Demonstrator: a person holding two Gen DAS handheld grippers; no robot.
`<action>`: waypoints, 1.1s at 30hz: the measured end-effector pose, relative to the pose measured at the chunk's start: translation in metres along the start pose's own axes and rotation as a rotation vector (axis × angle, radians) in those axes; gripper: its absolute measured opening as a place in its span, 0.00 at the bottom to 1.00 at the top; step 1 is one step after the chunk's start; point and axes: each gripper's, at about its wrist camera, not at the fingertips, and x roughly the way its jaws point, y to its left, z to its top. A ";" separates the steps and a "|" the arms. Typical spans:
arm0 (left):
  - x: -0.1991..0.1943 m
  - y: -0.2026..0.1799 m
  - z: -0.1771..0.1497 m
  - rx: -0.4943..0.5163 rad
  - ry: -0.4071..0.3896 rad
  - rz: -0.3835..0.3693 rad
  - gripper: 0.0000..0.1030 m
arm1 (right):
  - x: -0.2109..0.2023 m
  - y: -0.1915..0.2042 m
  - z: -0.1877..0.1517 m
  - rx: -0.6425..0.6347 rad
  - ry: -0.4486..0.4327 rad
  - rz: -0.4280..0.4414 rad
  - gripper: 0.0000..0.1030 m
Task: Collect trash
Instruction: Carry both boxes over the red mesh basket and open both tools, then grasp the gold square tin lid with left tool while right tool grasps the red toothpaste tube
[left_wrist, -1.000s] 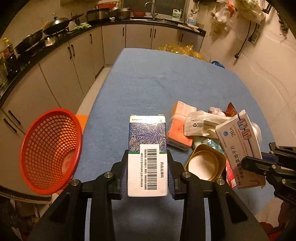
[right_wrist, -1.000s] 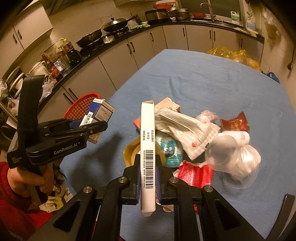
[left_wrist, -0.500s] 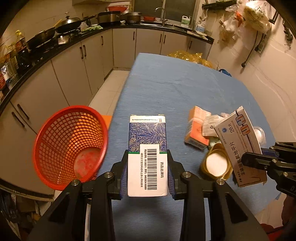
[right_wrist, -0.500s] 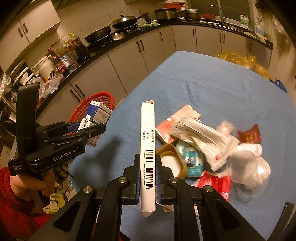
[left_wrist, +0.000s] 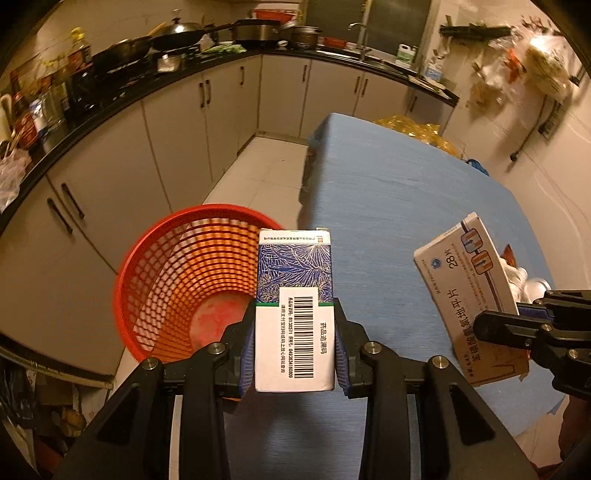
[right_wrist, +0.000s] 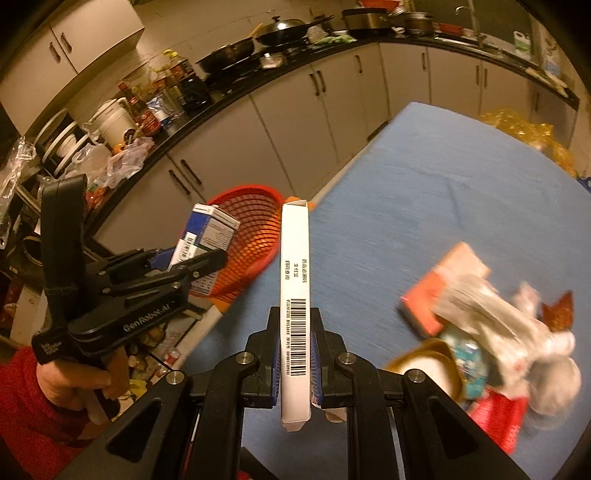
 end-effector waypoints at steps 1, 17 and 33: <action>0.001 0.006 0.000 -0.008 0.002 0.002 0.32 | 0.004 0.003 0.002 -0.002 0.003 0.005 0.14; 0.024 0.071 0.005 -0.084 0.046 0.029 0.32 | 0.078 0.047 0.062 0.009 0.061 0.086 0.14; 0.020 0.083 0.014 -0.117 -0.005 0.060 0.63 | 0.098 0.048 0.091 0.017 0.023 0.049 0.33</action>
